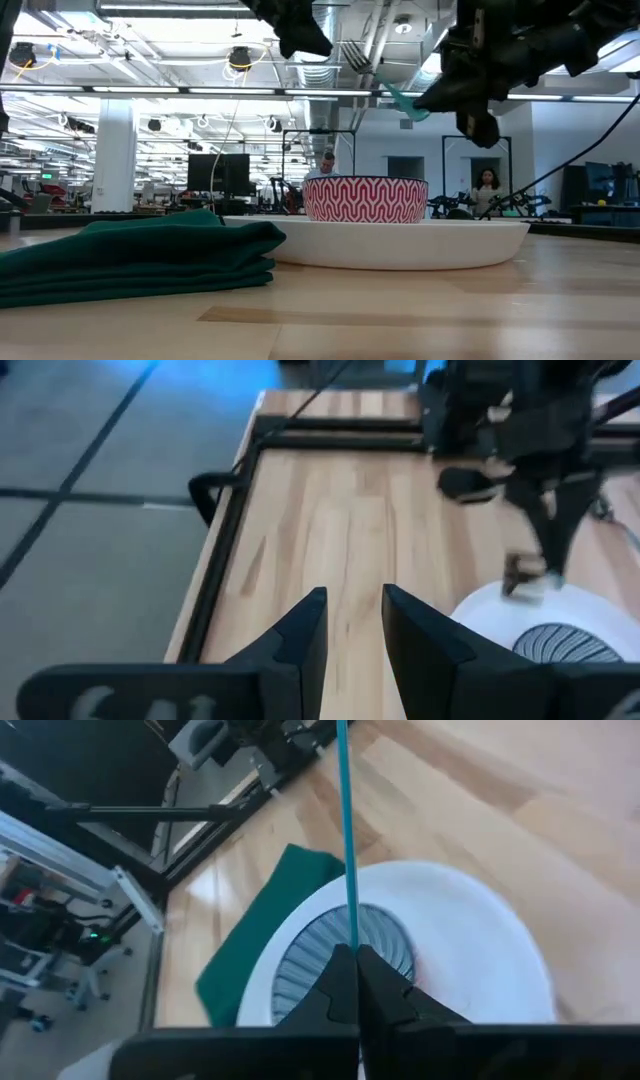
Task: Set table place
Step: Put the blue fork to the right of the white plate
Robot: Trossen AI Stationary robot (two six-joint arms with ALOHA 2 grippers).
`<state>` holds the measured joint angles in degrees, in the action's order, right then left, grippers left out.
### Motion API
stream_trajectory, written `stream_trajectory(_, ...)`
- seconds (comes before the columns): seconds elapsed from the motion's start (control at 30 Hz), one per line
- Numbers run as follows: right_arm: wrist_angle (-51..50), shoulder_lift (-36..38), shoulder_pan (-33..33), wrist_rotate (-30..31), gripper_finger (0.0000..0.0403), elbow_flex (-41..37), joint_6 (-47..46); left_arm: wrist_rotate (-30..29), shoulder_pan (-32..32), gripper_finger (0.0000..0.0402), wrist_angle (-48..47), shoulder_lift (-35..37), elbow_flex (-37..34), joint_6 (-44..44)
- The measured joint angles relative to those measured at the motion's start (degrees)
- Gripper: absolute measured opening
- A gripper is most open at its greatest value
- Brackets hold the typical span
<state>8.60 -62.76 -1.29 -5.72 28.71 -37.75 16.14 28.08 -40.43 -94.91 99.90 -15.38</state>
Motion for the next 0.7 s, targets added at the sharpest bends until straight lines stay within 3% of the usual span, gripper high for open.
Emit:
stream_trajectory(0.3,-14.10,10.03,4.09,1.14,0.0009,-0.07,-19.09,-0.52,1.45,0.0087,-8.53,-0.44,-3.24,-1.94)
stream_trajectory(0.5,-21.89,18.71,11.26,6.97,0.0009,-2.56,-37.20,0.65,3.73,0.0087,-7.77,-0.23,-10.01,-2.81)
stream_trajectory(0.7,-21.69,23.78,20.53,18.13,0.0009,-7.49,-49.96,3.11,5.28,0.0087,-2.86,-0.22,-15.94,-3.43)
